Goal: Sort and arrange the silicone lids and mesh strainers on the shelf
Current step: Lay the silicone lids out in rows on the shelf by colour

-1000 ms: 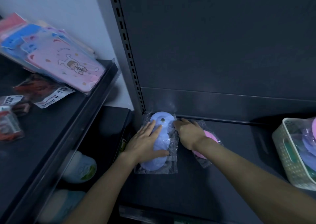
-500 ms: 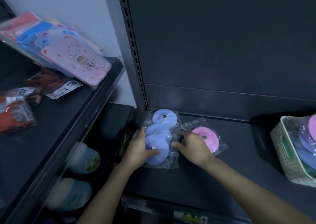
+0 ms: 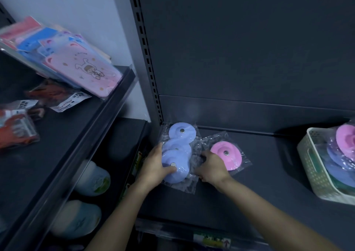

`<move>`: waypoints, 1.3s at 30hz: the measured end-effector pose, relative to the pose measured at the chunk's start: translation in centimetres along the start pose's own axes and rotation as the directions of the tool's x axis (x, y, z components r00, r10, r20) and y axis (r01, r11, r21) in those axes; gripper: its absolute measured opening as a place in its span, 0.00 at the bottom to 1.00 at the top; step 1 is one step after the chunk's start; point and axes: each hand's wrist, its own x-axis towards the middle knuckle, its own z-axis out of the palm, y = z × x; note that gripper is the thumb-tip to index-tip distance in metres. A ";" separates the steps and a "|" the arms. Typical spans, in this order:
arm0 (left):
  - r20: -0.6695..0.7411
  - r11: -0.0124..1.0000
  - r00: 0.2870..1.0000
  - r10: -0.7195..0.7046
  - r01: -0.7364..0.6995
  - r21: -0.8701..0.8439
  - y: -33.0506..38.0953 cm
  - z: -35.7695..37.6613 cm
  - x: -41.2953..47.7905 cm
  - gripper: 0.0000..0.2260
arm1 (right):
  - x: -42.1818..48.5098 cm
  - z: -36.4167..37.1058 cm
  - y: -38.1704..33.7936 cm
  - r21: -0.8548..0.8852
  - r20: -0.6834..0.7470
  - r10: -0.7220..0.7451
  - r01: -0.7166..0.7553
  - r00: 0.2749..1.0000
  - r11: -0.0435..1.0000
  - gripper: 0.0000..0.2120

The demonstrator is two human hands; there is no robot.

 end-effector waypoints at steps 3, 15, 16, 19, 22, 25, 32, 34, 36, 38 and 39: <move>-0.033 1.000 0.999 -0.005 0.005 0.013 0.0 0.3 -0.3 0.36 | 0.2 -0.2 -0.1 -0.059 0.010 -0.059 0.059 0.998 0.996 0.15; -0.055 0.989 0.994 0.093 -0.085 0.122 1.3 0.3 -1.2 0.39 | -0.8 -2.3 -0.1 -0.401 -0.156 -0.213 0.135 0.965 0.906 0.08; -0.048 0.986 0.992 0.117 -0.110 0.127 1.5 0.4 -1.1 0.38 | -1.0 -2.7 0.2 -0.503 -0.170 -0.215 0.103 0.962 0.858 0.10; -0.019 0.970 0.982 0.186 -0.180 0.163 2.3 0.8 -0.7 0.36 | -1.5 -4.1 1.4 -0.731 -0.198 -0.162 -0.036 0.967 0.681 0.21; 0.036 0.956 0.978 0.208 -0.211 0.206 3.0 1.3 -0.2 0.33 | -1.3 -5.3 2.3 -0.745 -0.141 -0.097 -0.042 0.985 0.665 0.27; 0.086 0.940 0.979 0.187 -0.204 0.274 3.0 1.7 0.4 0.31 | -0.9 -6.5 2.6 -0.743 -0.102 -0.129 0.011 0.986 0.669 0.28; 0.087 0.915 0.983 0.163 -0.184 0.359 3.1 2.2 1.0 0.26 | 2.7 -7.2 3.4 -0.640 -0.061 -0.162 0.086 0.985 0.764 0.23; 0.079 0.918 0.983 0.168 -0.185 0.350 3.1 2.3 1.1 0.25 | 3.5 -7.4 3.3 -0.649 -0.049 -0.216 0.134 0.975 0.749 0.24; 0.074 0.920 0.983 0.168 -0.184 0.346 3.2 2.3 1.2 0.24 | 4.2 -7.8 2.9 -0.674 -0.022 -0.267 0.183 0.964 0.716 0.24; 0.077 0.925 0.985 0.155 -0.172 0.339 3.3 2.2 1.2 0.23 | 5.0 -8.1 2.7 -0.701 0.010 -0.292 0.215 0.956 0.680 0.25; 0.077 0.926 0.985 0.154 -0.171 0.336 3.3 2.2 1.1 0.23 | 5.2 -8.2 2.6 -0.705 0.017 -0.290 0.217 0.957 0.675 0.25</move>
